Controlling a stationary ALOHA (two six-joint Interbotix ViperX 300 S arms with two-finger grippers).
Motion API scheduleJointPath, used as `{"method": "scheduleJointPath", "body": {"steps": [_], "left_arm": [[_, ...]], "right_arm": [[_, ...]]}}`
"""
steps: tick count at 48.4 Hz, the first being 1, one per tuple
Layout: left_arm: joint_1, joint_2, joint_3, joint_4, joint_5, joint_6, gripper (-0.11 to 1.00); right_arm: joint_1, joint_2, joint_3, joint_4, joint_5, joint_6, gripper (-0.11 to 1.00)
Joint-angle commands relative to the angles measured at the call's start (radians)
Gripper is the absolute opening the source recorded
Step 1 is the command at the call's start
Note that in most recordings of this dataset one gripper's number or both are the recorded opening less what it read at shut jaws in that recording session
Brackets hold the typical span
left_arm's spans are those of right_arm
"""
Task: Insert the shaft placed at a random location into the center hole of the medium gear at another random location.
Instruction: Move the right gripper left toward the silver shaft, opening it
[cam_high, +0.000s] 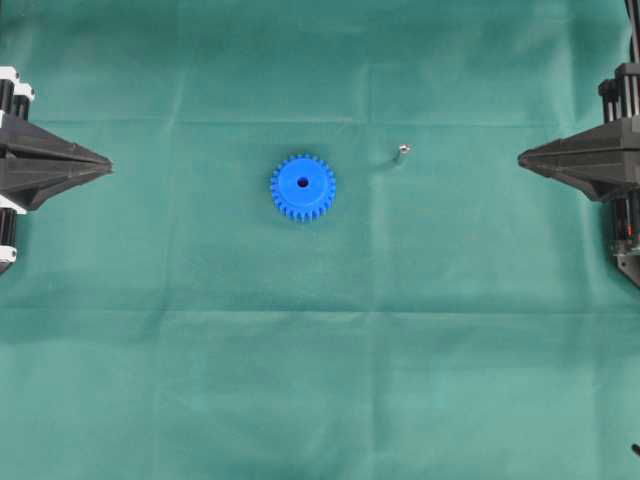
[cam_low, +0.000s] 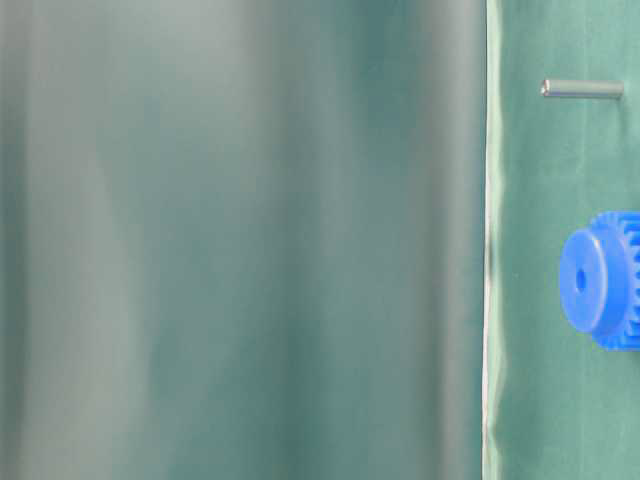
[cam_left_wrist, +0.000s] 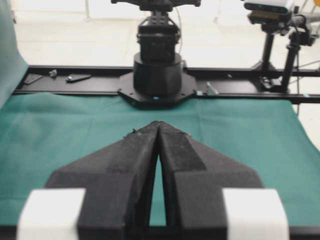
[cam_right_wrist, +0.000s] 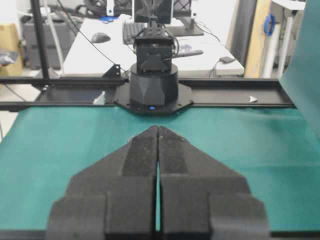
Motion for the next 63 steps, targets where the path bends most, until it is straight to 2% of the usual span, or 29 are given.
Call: {"method": "scheduleJointPath", "body": {"steps": [1, 20, 23, 28, 35, 38, 44, 55, 63], "left_arm": [[0.000, 0.018, -0.035, 0.011, -0.006, -0.009, 0.00], [0.002, 0.015, -0.037, 0.011, 0.009, -0.011, 0.00], [0.000, 0.015, -0.037, 0.011, 0.009, -0.011, 0.00], [0.000, 0.015, -0.037, 0.011, 0.012, -0.011, 0.00], [0.000, 0.015, -0.035, 0.011, 0.012, -0.012, 0.00], [0.000, 0.015, -0.035, 0.011, 0.014, -0.012, 0.00], [0.000, 0.015, -0.035, 0.009, 0.018, -0.012, 0.00], [0.000, 0.015, -0.034, 0.011, 0.023, -0.011, 0.00], [0.000, 0.017, -0.034, 0.011, 0.023, -0.011, 0.00]], "right_arm": [[-0.014, 0.009, -0.029, -0.005, 0.003, 0.000, 0.01], [-0.130, 0.127, -0.011, -0.006, -0.034, -0.018, 0.01], [-0.140, 0.166, -0.008, -0.005, -0.051, -0.018, 0.05], [-0.155, 0.250, -0.005, -0.002, -0.089, -0.017, 0.27], [-0.204, 0.410, 0.005, -0.002, -0.192, -0.018, 0.71], [-0.232, 0.488, 0.018, 0.000, -0.259, -0.018, 0.86], [-0.256, 0.624, 0.032, 0.012, -0.370, -0.018, 0.77], [-0.258, 0.827, 0.008, 0.035, -0.488, -0.017, 0.78], [-0.258, 0.925, -0.021, 0.038, -0.514, -0.015, 0.78]]}}
